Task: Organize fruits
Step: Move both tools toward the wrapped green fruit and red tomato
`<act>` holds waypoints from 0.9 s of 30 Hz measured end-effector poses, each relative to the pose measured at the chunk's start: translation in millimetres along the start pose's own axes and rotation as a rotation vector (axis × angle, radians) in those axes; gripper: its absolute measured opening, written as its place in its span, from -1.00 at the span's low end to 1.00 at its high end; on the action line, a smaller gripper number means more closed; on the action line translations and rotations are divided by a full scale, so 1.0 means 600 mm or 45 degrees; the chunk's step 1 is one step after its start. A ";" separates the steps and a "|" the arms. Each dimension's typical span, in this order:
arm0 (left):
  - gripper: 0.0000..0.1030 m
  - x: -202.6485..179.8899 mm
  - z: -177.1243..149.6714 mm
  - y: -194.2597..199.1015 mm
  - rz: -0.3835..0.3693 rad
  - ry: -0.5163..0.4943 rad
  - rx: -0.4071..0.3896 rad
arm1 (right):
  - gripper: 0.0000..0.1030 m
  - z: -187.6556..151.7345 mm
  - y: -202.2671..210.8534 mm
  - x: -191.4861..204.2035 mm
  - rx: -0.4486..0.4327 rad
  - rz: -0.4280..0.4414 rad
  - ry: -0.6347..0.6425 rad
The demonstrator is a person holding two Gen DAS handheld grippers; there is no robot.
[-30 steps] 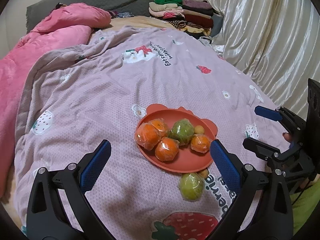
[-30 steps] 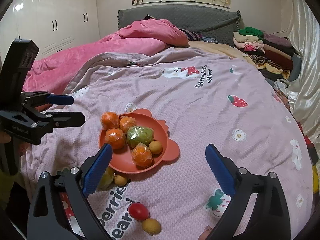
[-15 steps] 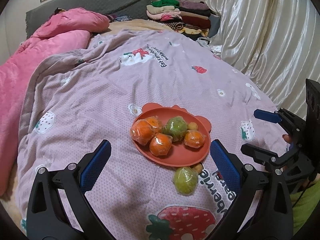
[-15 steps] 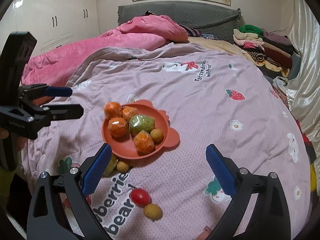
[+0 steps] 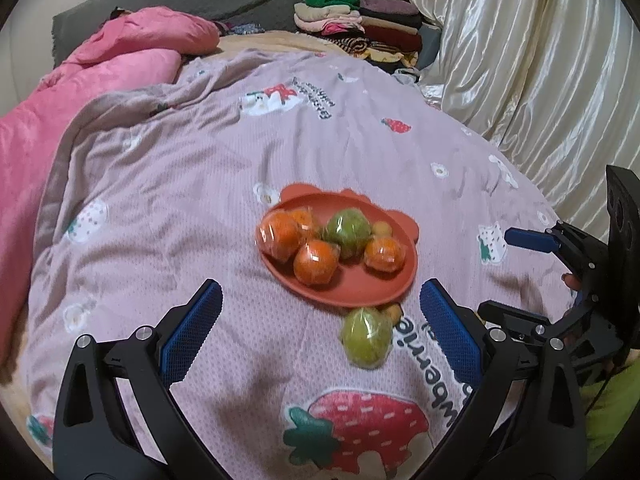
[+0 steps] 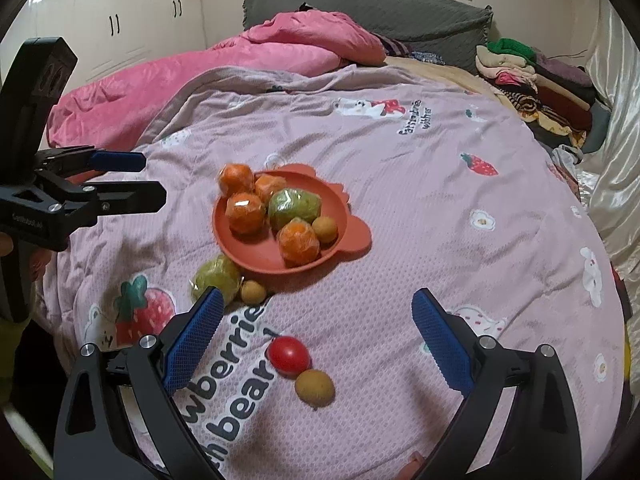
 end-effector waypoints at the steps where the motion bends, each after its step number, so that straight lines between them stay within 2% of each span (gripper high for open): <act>1: 0.81 0.000 -0.004 -0.001 0.001 0.003 0.005 | 0.84 -0.002 -0.001 0.002 0.005 0.001 0.002; 23: 0.81 -0.046 -0.078 -0.044 -0.045 -0.072 0.144 | 0.84 -0.055 -0.014 0.017 0.106 0.023 0.024; 27: 0.76 -0.056 -0.089 -0.056 -0.085 -0.082 0.172 | 0.83 -0.062 -0.024 0.022 0.130 0.042 0.036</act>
Point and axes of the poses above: each gripper's, at about its wrist camera, not at the fingertips, and y roughly against the way its jaws point, x to its left, z to its top, the point moved 10 cm from there along -y, roughly the way its jaws point, and after that the axes turned 5 degrees about z, right-handed, at the moved point
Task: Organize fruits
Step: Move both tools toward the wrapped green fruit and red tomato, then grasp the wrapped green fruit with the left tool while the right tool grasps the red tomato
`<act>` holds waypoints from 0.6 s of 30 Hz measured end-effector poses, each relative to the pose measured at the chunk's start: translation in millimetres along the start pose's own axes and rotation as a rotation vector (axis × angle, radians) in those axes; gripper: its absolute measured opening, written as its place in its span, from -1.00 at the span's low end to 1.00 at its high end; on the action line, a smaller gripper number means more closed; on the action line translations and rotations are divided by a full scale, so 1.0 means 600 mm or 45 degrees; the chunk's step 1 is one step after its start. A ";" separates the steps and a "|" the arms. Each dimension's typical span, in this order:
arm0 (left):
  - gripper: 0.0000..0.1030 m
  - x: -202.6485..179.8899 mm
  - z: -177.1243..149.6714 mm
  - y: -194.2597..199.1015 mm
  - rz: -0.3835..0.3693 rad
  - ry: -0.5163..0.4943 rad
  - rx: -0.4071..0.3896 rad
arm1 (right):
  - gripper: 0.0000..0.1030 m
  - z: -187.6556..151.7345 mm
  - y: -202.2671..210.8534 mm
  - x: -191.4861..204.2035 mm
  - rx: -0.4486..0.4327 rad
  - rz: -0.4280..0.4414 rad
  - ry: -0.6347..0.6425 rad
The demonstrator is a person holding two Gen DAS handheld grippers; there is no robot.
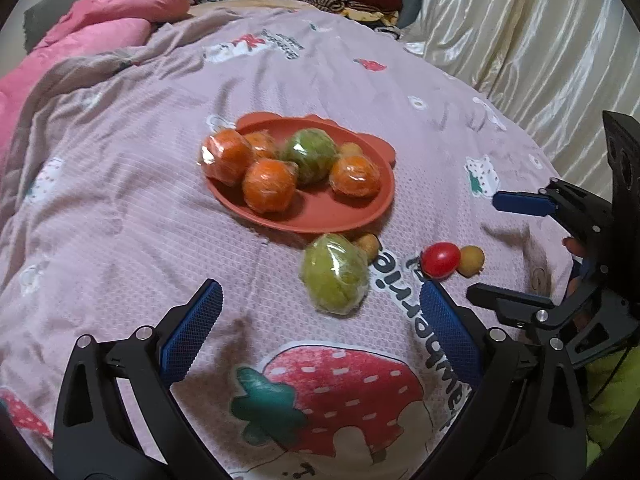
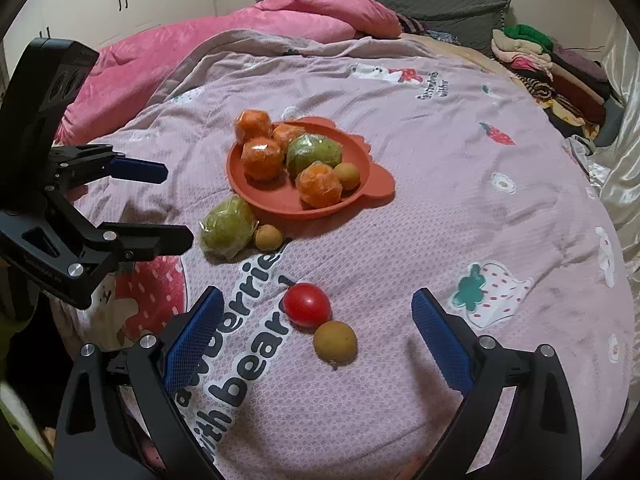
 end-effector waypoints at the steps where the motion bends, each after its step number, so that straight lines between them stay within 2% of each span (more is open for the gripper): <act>1: 0.72 -0.003 -0.002 -0.004 -0.016 -0.001 0.010 | 0.82 -0.002 -0.004 0.000 0.011 0.003 0.004; 4: 0.56 -0.007 -0.006 -0.012 -0.036 -0.006 0.026 | 0.79 -0.005 -0.015 -0.001 0.033 0.005 0.013; 6: 0.49 -0.006 -0.008 -0.019 -0.039 -0.005 0.034 | 0.68 -0.007 -0.023 0.000 0.051 0.021 0.026; 7: 0.46 -0.007 -0.009 -0.021 -0.043 -0.004 0.039 | 0.57 -0.009 -0.026 0.000 0.060 0.028 0.031; 9: 0.40 -0.009 -0.009 -0.026 -0.049 -0.006 0.039 | 0.49 -0.012 -0.035 0.001 0.085 0.042 0.045; 12: 0.32 -0.013 -0.008 -0.028 -0.062 -0.009 0.034 | 0.17 -0.017 -0.047 0.006 0.113 0.060 0.081; 13: 0.27 -0.014 -0.008 -0.029 -0.065 -0.009 0.031 | 0.01 -0.017 -0.049 0.008 0.119 0.068 0.091; 18: 0.16 -0.012 -0.006 -0.037 -0.074 0.007 0.035 | -0.20 -0.022 -0.063 0.014 0.159 0.072 0.162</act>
Point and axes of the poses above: each gripper's, at about its wrist camera, not at the fingertips, and y roughly against the way its jaws point, x to its left, z to its top, the point moved 10 cm from there along -y, roughly the way its jaws point, and after that the axes turned 5 degrees about z, right-handed, at the moved point
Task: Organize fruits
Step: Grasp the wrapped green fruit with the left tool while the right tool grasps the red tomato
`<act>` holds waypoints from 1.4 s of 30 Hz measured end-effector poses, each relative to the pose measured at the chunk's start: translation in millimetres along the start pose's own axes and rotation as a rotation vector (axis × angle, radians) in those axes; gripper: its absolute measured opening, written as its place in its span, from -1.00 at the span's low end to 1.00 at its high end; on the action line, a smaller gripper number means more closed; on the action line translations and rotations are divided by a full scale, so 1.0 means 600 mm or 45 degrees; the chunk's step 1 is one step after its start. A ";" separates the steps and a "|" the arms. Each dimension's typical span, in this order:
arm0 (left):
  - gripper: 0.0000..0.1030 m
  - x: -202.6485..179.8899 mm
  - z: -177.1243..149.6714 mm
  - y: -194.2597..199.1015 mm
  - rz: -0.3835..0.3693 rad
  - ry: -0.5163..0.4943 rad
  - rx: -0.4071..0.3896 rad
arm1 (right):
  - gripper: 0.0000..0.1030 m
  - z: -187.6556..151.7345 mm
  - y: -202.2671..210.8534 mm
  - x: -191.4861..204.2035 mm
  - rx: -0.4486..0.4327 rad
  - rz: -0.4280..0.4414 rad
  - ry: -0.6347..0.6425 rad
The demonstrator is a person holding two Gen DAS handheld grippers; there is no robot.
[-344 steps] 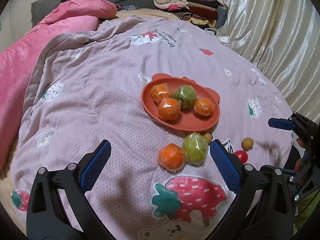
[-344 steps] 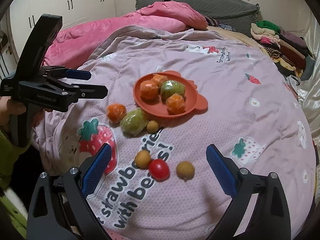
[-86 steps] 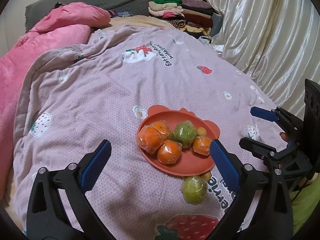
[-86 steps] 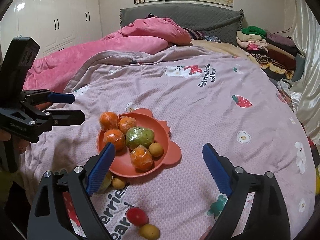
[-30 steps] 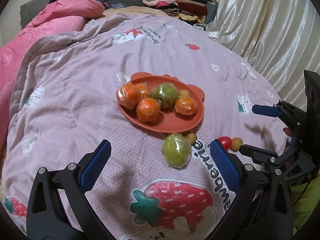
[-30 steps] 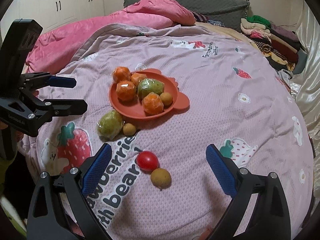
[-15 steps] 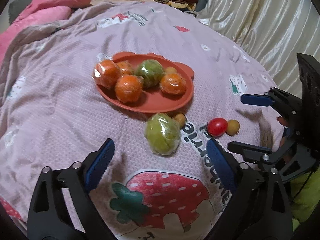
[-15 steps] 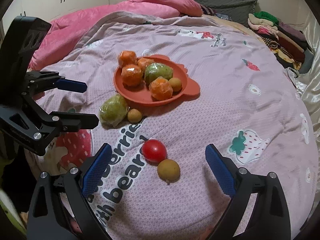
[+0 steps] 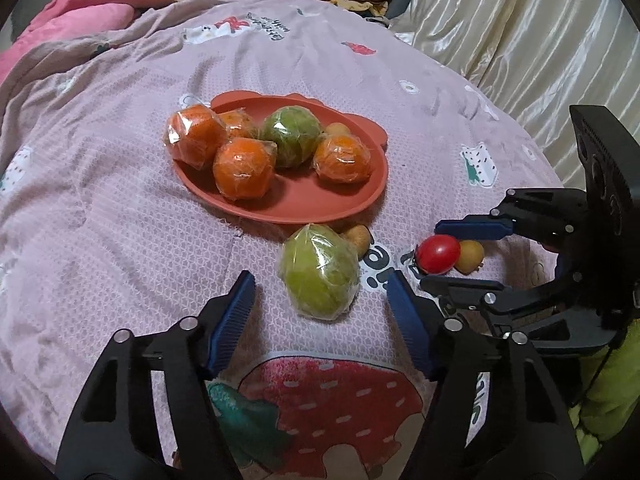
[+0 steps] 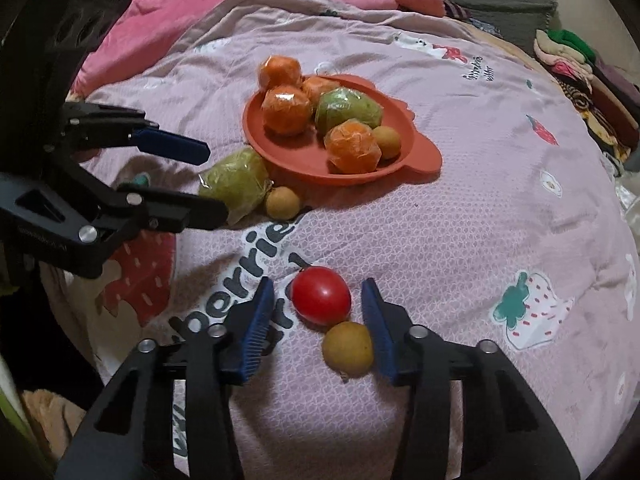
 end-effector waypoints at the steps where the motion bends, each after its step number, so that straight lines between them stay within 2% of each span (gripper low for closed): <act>1: 0.16 -0.001 0.000 -0.001 -0.005 0.000 0.002 | -0.29 0.000 -0.001 -0.001 0.003 0.000 0.007; 4: 0.10 -0.001 0.001 -0.004 -0.012 0.008 -0.002 | -0.42 0.001 -0.008 -0.005 0.011 0.009 0.018; 11: -0.04 -0.004 0.006 -0.022 -0.027 0.020 0.011 | -0.43 0.007 -0.002 -0.011 -0.052 0.057 -0.027; 17: -0.31 -0.003 0.010 -0.038 -0.007 0.013 0.021 | -0.44 0.011 0.009 -0.027 -0.106 0.074 -0.103; 25: -0.32 -0.006 0.005 -0.014 -0.047 0.022 0.004 | -0.44 0.014 0.022 -0.035 -0.149 0.087 -0.144; 32: -0.32 -0.014 0.025 0.040 -0.083 0.022 -0.095 | -0.44 0.022 0.039 -0.039 -0.188 0.090 -0.169; 42: -0.32 -0.013 0.055 0.057 -0.074 0.054 -0.134 | -0.44 0.053 0.047 -0.060 -0.237 0.102 -0.199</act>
Point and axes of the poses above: each gripper's, at about its wrist camera, not at the fingertips, and y roughly against the way its jaws point, x to its left, z to its top, the point moved 10 cm from there along -y, roughly the way its jaws point, and after that the axes turned 5 degrees about z, right-handed, at the moved point
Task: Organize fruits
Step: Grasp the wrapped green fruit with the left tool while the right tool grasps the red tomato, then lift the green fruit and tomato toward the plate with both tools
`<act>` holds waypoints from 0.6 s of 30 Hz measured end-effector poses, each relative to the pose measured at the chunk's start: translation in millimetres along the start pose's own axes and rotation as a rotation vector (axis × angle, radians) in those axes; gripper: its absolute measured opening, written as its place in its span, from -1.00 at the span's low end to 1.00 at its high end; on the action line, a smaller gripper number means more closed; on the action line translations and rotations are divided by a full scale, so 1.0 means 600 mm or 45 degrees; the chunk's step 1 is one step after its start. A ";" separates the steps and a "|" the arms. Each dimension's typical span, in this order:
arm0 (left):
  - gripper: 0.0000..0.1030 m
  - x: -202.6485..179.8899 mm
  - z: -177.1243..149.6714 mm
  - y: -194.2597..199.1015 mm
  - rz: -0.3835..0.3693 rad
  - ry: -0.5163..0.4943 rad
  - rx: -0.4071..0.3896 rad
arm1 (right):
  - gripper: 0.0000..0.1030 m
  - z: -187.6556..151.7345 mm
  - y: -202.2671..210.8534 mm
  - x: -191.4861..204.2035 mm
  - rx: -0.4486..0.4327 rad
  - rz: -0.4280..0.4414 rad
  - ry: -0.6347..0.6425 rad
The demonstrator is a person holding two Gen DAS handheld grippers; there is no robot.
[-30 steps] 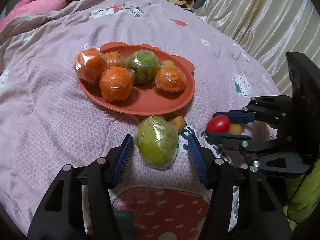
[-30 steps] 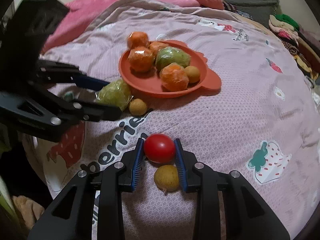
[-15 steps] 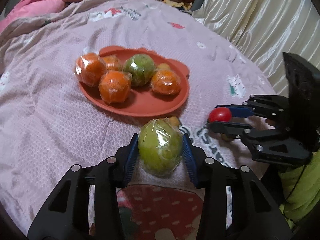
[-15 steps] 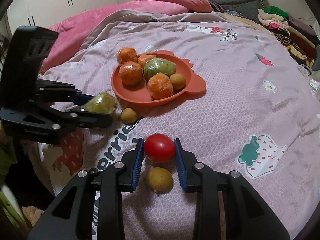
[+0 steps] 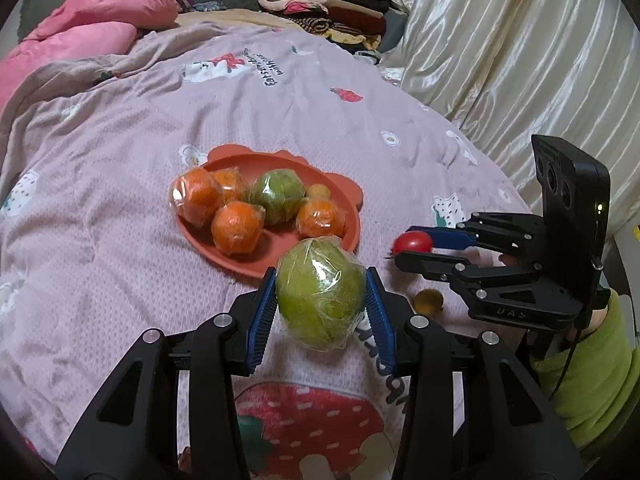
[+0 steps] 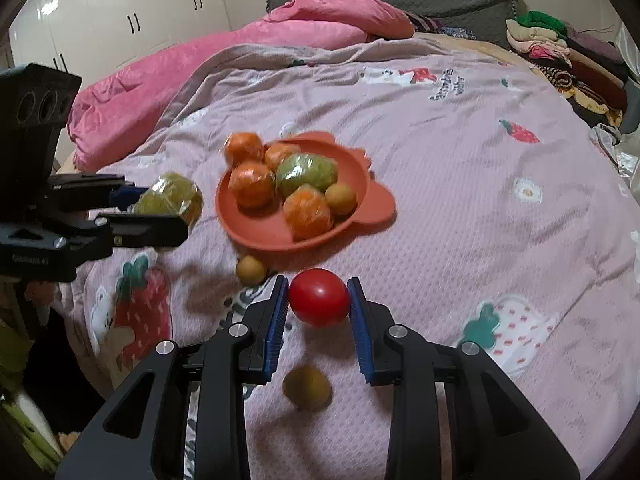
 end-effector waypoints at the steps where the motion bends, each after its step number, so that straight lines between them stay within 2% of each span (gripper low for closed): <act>1: -0.32 0.001 0.003 -0.002 0.004 0.003 0.000 | -0.48 0.005 0.002 0.000 -0.007 0.003 0.003; 7: -0.32 0.007 0.024 -0.021 0.040 0.005 0.010 | -0.49 0.032 0.001 -0.011 -0.021 0.025 0.016; 12: -0.32 0.012 0.023 -0.033 0.051 0.005 0.028 | -0.49 0.001 -0.003 -0.003 0.027 0.064 0.027; 18: -0.32 0.011 0.022 -0.034 0.045 0.000 0.031 | -0.48 -0.019 0.013 0.029 0.030 0.106 0.054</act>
Point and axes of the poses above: each gripper's, at about its wrist camera, not at the fingertips, and y roughly against the way its jaws point, x to its left, z to its top, the point moved 10 cm from there along -y, roughly the way its jaws point, and after that the axes turned 5 degrees about z, right-handed, at the moved point
